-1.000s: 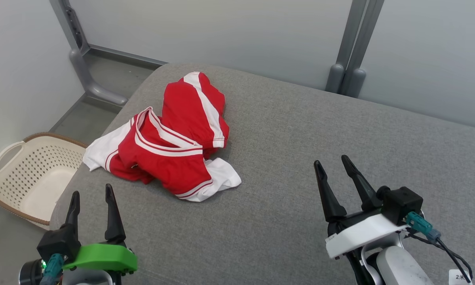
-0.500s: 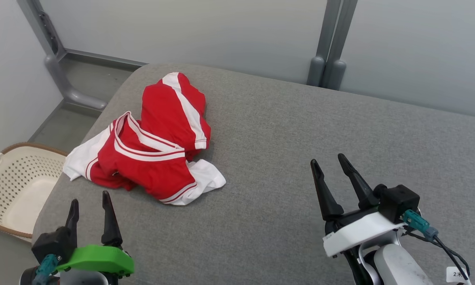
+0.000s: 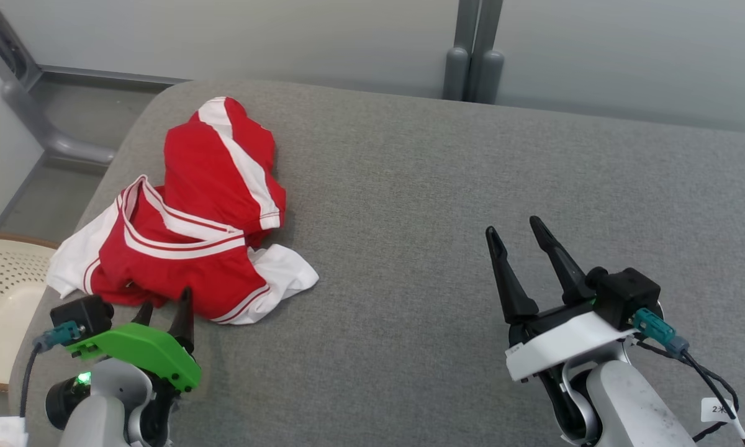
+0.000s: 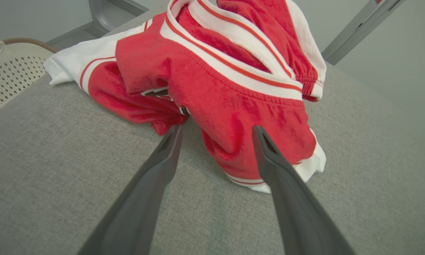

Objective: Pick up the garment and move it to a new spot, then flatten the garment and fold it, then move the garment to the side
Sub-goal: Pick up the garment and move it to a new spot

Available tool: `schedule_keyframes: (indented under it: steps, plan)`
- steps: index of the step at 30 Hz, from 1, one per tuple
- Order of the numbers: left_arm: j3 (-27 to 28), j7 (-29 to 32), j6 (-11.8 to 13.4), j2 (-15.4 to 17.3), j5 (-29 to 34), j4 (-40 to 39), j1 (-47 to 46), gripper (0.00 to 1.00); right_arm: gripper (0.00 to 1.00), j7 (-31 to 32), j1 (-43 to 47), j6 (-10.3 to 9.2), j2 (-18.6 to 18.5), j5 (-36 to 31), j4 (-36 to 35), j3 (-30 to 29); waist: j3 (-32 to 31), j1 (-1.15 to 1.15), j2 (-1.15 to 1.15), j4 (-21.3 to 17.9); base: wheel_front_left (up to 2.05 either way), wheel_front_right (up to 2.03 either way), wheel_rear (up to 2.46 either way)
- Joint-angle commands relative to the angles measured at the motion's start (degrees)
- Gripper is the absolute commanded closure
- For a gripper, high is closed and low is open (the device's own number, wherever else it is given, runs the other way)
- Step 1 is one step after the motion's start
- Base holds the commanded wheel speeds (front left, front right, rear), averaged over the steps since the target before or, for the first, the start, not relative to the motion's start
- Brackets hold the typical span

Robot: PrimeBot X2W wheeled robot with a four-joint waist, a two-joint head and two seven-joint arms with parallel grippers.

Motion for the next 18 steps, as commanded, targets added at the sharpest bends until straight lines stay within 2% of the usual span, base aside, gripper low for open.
schedule_keyframes:
  steps: [1, 9, 10, 11, 12, 18]
  plan:
    - [0.47, 0.70, -0.44, 0.85, -1.08, 0.80, -1.76, 0.00, 0.00, -0.18, -0.84, 0.02, -0.46, -0.36, -0.16, 0.00, 2.52, 0.00, 0.00, -2.64, 0.00, 0.00, 0.00]
    - [1.53, 2.51, -1.51, 2.35, -6.35, 7.23, -5.66, 0.00, 0.00, -0.18, -2.06, 0.03, -0.79, -0.04, -0.09, -0.05, 3.95, 0.00, 0.00, -5.64, 0.00, 0.00, 0.00]
    - [1.73, 2.07, -1.55, 2.62, -6.62, 7.78, -6.00, 0.44, 0.00, -0.18, -2.07, 0.03, -0.77, 0.00, -0.06, -0.07, 3.89, 0.00, 0.00, -5.82, 0.00, 0.00, 0.00]
    - [1.74, 1.70, -1.60, 3.01, -6.94, 8.31, -6.13, 0.96, 0.00, -0.18, -2.00, 0.03, -0.75, 0.05, 0.01, -0.08, 3.76, 0.00, 0.00, -5.94, 0.00, 0.00, 0.00]
    - [1.63, 1.46, -1.66, 3.21, -7.18, 8.64, -6.11, 1.00, 0.00, -0.18, -1.92, 0.03, -0.74, 0.11, 0.08, -0.10, 3.61, 0.00, 0.00, -5.99, 0.00, 0.00, 0.00]
    - [-0.04, 0.19, -1.83, 4.35, -7.86, 8.28, -5.06, 1.00, 0.00, -0.18, -0.72, 0.02, -0.42, 0.25, 0.30, -0.53, 1.51, 0.00, 0.00, -5.07, 0.00, 0.00, 0.00]
